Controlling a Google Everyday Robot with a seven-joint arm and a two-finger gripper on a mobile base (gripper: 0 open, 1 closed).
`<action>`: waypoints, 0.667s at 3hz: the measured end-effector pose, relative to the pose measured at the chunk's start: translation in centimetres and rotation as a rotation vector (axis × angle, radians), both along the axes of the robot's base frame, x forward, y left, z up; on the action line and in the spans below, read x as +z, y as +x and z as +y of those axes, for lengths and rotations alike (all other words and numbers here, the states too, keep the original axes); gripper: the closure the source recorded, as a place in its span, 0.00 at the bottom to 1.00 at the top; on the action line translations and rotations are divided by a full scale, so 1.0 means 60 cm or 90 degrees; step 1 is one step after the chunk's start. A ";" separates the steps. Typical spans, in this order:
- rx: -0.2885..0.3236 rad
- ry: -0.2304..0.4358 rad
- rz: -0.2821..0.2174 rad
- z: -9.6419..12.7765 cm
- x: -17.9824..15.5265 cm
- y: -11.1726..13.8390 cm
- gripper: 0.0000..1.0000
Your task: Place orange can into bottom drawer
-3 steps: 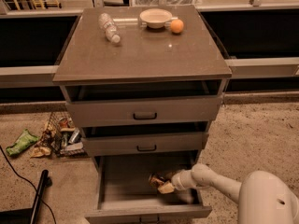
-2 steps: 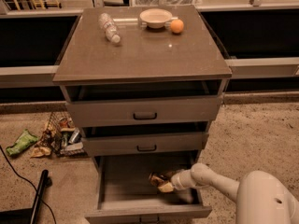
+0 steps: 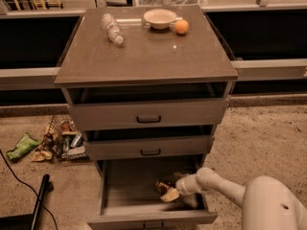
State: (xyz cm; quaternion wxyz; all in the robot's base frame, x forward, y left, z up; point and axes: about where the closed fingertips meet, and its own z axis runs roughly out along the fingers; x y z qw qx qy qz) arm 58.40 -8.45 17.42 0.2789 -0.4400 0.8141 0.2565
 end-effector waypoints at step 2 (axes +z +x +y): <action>0.023 0.045 -0.041 -0.012 0.092 -0.011 0.00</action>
Offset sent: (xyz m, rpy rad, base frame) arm -0.0123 -0.0194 0.1095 0.1153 -0.1220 0.0690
